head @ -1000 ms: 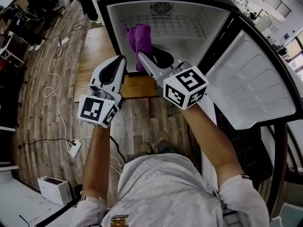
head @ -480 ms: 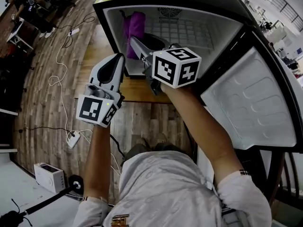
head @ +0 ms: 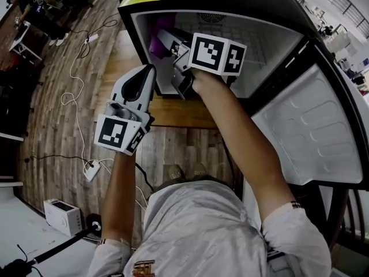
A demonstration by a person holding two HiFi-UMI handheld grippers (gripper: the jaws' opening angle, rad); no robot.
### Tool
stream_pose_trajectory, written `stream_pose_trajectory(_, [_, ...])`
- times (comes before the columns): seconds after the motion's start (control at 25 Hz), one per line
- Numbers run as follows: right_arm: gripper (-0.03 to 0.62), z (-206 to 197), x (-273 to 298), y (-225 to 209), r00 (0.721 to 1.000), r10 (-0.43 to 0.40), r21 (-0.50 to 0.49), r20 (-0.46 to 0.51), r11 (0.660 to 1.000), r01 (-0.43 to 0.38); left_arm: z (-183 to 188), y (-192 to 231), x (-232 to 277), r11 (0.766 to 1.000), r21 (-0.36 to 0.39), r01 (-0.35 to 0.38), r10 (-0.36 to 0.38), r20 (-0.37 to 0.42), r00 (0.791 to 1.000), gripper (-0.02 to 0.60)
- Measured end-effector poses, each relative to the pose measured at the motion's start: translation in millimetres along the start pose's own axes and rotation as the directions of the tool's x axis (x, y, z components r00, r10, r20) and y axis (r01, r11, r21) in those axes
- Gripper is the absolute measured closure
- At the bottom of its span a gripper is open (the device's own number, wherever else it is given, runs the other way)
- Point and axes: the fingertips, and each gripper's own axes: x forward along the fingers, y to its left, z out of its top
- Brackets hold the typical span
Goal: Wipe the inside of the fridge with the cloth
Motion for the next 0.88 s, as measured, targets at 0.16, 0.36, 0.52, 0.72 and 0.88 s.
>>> stream_pose_trajectory(0.16, [0.485,9.5,10.5,0.4,0.999,0.032,0.057,0.006,0.998,-0.033,-0.9,3.8,1.5,1.0,-0.002,0.008,-0.008,0.004,1.0,0.581])
stream_pose_trajectory(0.36, [0.485,13.8,21.2,-1.4,0.999,0.043,0.09,0.019,0.995,-0.044,-1.1,8.5,2.4,1.0,-0.005,0.008,-0.008,0.007,1.0,0.581])
stream_pose_trajectory(0.52, [0.485,13.5,28.8,-3.1,0.999,0.04,0.098,0.015,0.994,-0.042,1.3,11.1,6.6,1.0,-0.005,0.009,-0.009,0.015,1.0,0.581])
stream_pose_trajectory(0.72, [0.484,15.9,35.4,-8.5,0.999,0.03,0.108,0.017,0.994,-0.032,0.9,14.7,9.9,1.0,-0.009,0.014,-0.014,0.014,1.0,0.581])
stream_pose_trajectory(0.88, [0.485,13.7,36.6,-13.7,1.0,0.007,0.11,-0.008,0.994,-0.006,0.1,16.1,8.4,1.0,-0.012,0.017,-0.017,0.011,1.0,0.581])
